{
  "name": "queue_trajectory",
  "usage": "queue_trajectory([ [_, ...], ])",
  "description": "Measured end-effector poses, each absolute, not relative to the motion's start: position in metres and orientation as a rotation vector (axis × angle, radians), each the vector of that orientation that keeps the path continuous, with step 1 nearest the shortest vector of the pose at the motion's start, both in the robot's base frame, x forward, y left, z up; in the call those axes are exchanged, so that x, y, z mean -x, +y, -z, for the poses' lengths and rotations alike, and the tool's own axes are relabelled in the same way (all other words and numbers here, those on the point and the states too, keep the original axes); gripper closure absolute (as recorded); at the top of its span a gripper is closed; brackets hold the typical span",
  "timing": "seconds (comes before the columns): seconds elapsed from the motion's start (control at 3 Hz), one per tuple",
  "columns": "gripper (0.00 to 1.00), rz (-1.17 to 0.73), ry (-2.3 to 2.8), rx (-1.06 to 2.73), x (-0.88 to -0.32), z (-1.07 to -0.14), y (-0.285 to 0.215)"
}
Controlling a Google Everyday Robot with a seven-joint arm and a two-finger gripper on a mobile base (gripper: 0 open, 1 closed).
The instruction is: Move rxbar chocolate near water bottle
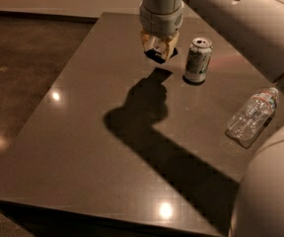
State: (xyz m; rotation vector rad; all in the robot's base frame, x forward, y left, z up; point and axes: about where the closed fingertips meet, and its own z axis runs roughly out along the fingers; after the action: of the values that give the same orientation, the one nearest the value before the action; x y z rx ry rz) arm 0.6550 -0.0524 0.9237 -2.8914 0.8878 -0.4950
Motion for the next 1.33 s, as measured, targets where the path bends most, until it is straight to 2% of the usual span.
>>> queue_trajectory([
  [1.33,1.0,0.436,1.093,2.829,-0.605,-0.942,-0.116],
])
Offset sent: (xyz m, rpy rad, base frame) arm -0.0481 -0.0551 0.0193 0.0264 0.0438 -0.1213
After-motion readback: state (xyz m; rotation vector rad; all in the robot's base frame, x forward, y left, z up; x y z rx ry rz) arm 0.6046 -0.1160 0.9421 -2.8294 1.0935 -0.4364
